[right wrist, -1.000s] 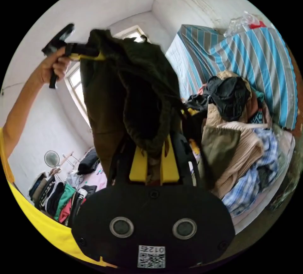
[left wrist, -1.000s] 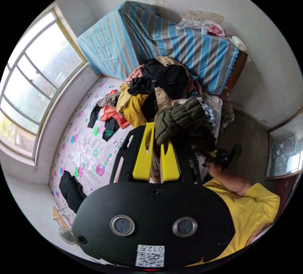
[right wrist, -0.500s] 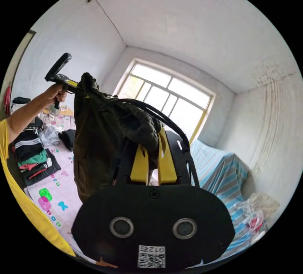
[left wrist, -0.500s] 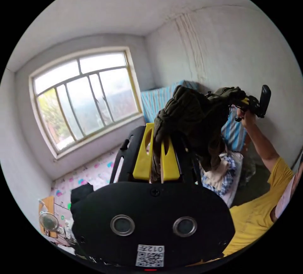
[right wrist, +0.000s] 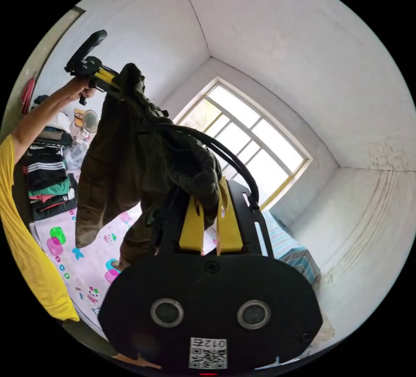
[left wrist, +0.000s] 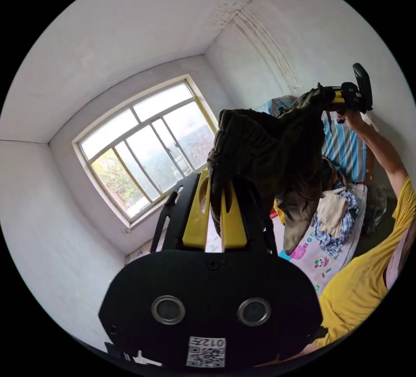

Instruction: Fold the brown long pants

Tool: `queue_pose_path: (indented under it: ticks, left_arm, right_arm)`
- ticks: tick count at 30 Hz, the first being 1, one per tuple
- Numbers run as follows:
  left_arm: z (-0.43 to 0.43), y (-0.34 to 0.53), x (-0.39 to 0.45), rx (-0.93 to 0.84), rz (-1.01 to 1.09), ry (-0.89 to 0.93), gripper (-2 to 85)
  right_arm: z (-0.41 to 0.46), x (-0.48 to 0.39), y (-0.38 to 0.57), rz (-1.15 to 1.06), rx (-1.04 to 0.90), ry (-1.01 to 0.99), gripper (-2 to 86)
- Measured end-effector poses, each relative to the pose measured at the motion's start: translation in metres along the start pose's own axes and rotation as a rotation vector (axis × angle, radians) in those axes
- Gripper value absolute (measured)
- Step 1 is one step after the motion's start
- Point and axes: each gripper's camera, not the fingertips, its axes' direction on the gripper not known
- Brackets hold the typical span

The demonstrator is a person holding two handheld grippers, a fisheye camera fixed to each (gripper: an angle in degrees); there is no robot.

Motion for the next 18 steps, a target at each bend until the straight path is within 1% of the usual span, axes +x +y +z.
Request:
queue_pose_path:
  ticks: [5,9,12,14,16,17,18]
  left_arm:
    - [-0.039,0.002,0.041,0.013,0.067,-0.026,0.8]
    - [-0.074,-0.004,0.077,0.045,0.117,-0.025,0.9]
    - [-0.072,-0.008,0.104,0.033,0.153,-0.027,1.1]
    - [-0.046,-0.008,0.112,0.001,0.144,-0.004,1.1]
    - [0.026,-0.001,0.111,-0.110,0.084,0.062,1.3]
    - [0.050,0.002,0.110,-0.143,0.068,0.080,1.4]
    - [0.104,0.014,0.108,-0.208,0.031,0.115,1.6]
  right_arm:
    - [-0.008,-0.019,0.020,-0.058,0.074,-0.046,2.3]
    - [-0.008,-0.010,0.047,-0.062,0.175,-0.167,2.6]
    - [0.018,0.005,0.075,-0.017,0.226,-0.283,2.9]
    - [0.053,0.014,0.099,0.028,0.225,-0.357,3.3]
    - [0.128,0.022,0.137,0.113,0.161,-0.462,4.0]
    - [0.151,0.022,0.148,0.135,0.137,-0.486,4.2]
    - [0.201,0.019,0.173,0.171,0.082,-0.518,4.8]
